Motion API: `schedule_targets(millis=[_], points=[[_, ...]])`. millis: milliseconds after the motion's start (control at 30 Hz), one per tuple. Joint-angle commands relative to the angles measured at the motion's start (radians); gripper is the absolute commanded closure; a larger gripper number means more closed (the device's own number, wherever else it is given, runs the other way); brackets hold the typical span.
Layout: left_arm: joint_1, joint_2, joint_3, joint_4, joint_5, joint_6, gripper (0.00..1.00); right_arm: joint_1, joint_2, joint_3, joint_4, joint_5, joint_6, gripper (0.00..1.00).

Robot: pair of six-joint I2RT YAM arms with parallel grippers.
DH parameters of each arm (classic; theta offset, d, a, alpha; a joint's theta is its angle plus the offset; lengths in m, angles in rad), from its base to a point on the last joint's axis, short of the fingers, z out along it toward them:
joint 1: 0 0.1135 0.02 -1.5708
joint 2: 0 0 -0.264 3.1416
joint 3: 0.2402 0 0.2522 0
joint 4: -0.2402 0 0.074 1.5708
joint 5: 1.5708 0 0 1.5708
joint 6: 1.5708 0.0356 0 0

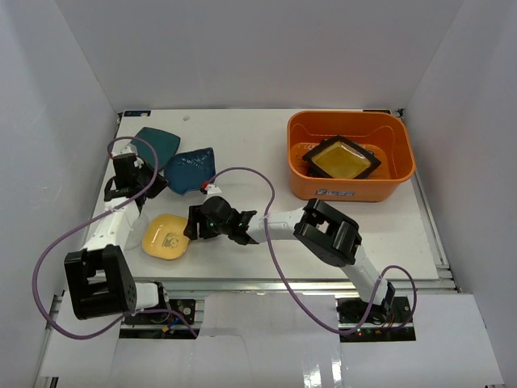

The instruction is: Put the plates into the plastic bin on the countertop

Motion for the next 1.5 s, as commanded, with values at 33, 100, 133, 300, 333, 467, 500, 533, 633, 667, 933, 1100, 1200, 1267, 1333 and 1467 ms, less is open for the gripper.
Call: schedule_targets(millis=[33, 100, 133, 300, 333, 467, 500, 533, 633, 667, 933, 1100, 1200, 1267, 1333, 1467], points=[[-0.005, -0.109, 0.008, 0.15, 0.084, -0.045, 1.0, 0.004, 0.055, 0.052, -0.021, 0.024, 0.056, 0.45], [-0.005, -0.123, 0.007, 0.156, 0.1, -0.054, 1.0, 0.002, 0.061, 0.057, -0.015, 0.031, 0.062, 0.63], [-0.005, -0.127, 0.005, 0.162, 0.108, -0.058, 1.0, 0.001, 0.061, 0.057, -0.017, 0.034, 0.062, 0.7], [-0.005, -0.166, 0.01, 0.177, 0.148, -0.072, 1.0, 0.001, -0.049, -0.046, 0.02, 0.084, 0.06, 0.92], [-0.005, -0.19, 0.013, 0.186, 0.157, -0.077, 1.0, -0.001, -0.083, -0.108, 0.026, 0.119, 0.051, 0.92], [-0.002, -0.242, 0.085, 0.203, 0.2, -0.15, 1.0, -0.024, -0.323, -0.245, 0.026, 0.247, -0.074, 0.92], [-0.002, -0.245, 0.143, 0.205, 0.218, -0.164, 1.0, -0.038, -0.368, -0.271, 0.023, 0.282, -0.094, 0.92], [-0.002, -0.252, 0.174, 0.202, 0.247, -0.175, 1.0, -0.076, -0.416, -0.317, 0.008, 0.294, -0.11, 0.92], [-0.002, -0.265, 0.275, 0.196, 0.283, -0.21, 1.0, -0.178, -0.614, -0.406, -0.023, 0.301, -0.157, 0.92], [-0.002, -0.276, 0.294, 0.199, 0.307, -0.23, 1.0, -0.205, -0.713, -0.425, -0.03, 0.305, -0.183, 0.92], [-0.029, -0.292, 0.326, 0.232, 0.41, -0.318, 1.0, -0.636, -1.042, -0.471, -0.204, 0.308, -0.318, 0.92], [-0.228, -0.24, 0.363, 0.262, 0.334, -0.292, 1.0, -0.913, -0.987, -0.427, -0.264, 0.238, -0.397, 0.92], [-0.354, -0.157, 0.413, 0.26, 0.3, -0.253, 1.0, -1.07, -0.898, -0.396, -0.279, 0.169, -0.423, 0.92], [-0.397, -0.115, 0.435, 0.259, 0.28, -0.238, 1.0, -1.117, -0.842, -0.384, -0.279, 0.128, -0.421, 0.92], [-0.454, -0.059, 0.465, 0.259, 0.245, -0.22, 1.0, -1.153, -0.806, -0.361, -0.311, 0.068, -0.417, 0.92], [-0.569, 0.049, 0.527, 0.255, 0.194, -0.181, 1.0, -1.184, -0.729, -0.342, -0.33, 0.041, -0.394, 0.78]])
